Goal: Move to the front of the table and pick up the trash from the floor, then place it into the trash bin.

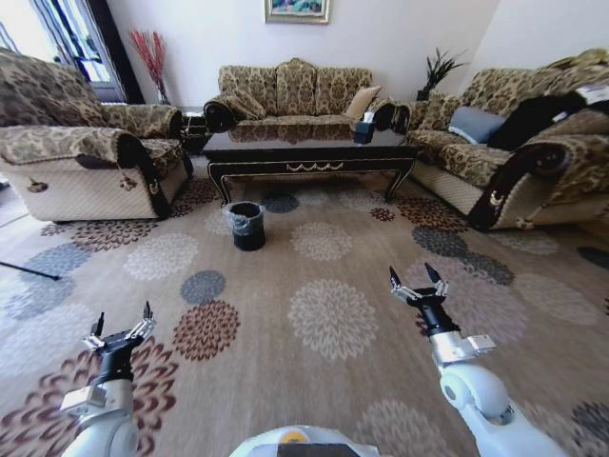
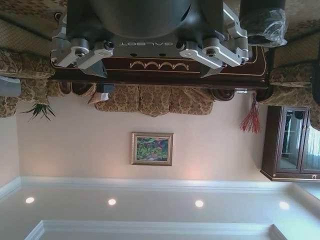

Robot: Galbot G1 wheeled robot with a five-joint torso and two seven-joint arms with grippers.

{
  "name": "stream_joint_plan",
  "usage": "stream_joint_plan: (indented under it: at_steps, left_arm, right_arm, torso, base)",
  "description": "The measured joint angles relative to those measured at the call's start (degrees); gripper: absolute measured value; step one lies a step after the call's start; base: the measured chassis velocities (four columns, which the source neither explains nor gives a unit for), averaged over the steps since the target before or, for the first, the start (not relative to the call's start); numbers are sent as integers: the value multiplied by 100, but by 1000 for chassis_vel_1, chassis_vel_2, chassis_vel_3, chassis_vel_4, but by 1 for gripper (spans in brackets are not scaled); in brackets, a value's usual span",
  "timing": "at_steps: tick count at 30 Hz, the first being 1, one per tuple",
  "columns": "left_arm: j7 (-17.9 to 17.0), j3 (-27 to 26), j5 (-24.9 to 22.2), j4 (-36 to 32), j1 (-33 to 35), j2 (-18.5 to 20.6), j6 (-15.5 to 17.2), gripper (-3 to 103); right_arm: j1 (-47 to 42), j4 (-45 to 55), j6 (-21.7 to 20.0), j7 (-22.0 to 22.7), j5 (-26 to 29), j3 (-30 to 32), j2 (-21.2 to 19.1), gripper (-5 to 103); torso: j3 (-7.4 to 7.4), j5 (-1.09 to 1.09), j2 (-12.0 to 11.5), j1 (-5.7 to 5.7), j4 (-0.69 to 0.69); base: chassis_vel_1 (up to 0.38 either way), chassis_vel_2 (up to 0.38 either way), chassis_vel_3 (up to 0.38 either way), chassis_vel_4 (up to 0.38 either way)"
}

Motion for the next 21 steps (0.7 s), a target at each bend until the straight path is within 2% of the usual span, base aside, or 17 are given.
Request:
stream_joint_plan:
  at_steps: [4,7,8,9,13,15,18,21]
  left_arm:
    - [0,0,0,0,0,0,0,100]
    - [0,0,0,1,3,-1,0,100]
    - [-1,0,0,1,3,-1,0,100]
    - [-1,-1,0,0,3,0,-1,100]
    - [0,0,0,1,0,0,-1,100]
    - [0,0,0,0,-2,1,-1,100]
    - [0,0,0,0,-2,1,-1,100]
    - [0,0,0,0,-1,1,-1,100]
  right_arm:
    - [-1,0,0,0,0,0,0,100]
    - [-1,0,0,0,0,0,0,100]
    - [-2,0,0,0,0,0,0,100]
    - [-2,0,0,0,0,0,0,100]
    - [0,0,0,0,0,0,0,100]
    - [3,-1,0,0,0,0,0,100]
    - [3,-1,0,0,0,0,0,100]
    - [2,-1,0,0,0,0,0,100]
  torso:
    - [-2,7,1,-2,-2]
    - [-2,-2,1,-2,2]
    - [-4,3,2,-4,-2]
    - [-5,9,3,-5,-2]
    - [1,-1,1,-1,-1]
    - [2,7,0,2,2]
    - [3,-1,0,3,1]
    - [0,4,0,1,0]
  base:
    - [338,-342,-338,377]
    - [261,-319,-298,357]
    - [247,-201,-185,269]
    - [115,-201,-98,120]
    - [-1,-35,-13,21]
    - [-55,104,70,-73]
    - [-71,71,72,-64]
    - [0,0,0,0]
